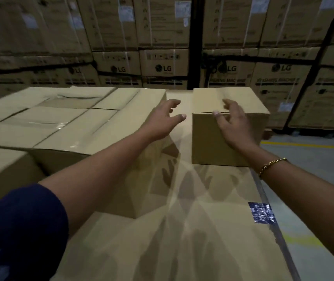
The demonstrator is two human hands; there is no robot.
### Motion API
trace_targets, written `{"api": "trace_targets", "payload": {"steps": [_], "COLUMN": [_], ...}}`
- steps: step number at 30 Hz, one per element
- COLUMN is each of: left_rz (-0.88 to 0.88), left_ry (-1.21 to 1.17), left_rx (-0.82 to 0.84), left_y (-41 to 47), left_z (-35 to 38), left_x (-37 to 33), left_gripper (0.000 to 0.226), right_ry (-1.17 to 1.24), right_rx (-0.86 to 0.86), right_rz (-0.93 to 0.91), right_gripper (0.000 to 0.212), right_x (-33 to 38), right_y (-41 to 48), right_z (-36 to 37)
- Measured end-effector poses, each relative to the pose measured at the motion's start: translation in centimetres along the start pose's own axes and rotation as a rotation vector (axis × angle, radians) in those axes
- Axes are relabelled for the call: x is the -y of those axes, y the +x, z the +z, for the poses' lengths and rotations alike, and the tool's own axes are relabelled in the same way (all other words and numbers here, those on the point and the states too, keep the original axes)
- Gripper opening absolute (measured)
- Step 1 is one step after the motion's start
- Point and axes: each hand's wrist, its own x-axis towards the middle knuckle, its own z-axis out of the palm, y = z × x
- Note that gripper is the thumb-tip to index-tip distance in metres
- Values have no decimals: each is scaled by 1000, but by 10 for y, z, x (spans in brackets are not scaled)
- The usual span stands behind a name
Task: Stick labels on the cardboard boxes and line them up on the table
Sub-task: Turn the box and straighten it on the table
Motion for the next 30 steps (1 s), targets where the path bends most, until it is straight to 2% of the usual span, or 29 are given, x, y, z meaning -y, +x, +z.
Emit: {"api": "trace_targets", "payload": {"steps": [4, 8, 11, 14, 20, 23, 26, 30], "left_rz": [-53, -201, -277, -322, -329, -316, -235, -202], "left_ry": [101, 159, 217, 341, 457, 488, 507, 321], "left_rx": [-120, -191, -218, -157, -58, -3, 27, 17], "left_y": [-49, -94, -116, -128, -129, -133, -135, -134], "left_z": [-82, -154, -188, -206, -224, -224, -219, -211], "left_x": [33, 87, 125, 151, 179, 185, 184, 171], "left_gripper": [46, 43, 42, 47, 57, 59, 60, 58], "right_ry": [160, 187, 87, -60, -220, -190, -46, 63], "right_rx": [274, 377, 370, 375, 352, 282, 248, 196], "right_rz": [148, 214, 192, 166, 258, 290, 335, 346], "right_gripper": [66, 75, 73, 66, 57, 56, 54, 53], "right_x": [72, 116, 146, 174, 196, 183, 177, 180], "right_y": [-42, -73, -89, -102, -118, -126, -134, -150], "right_z": [51, 97, 126, 152, 187, 184, 170, 152]}}
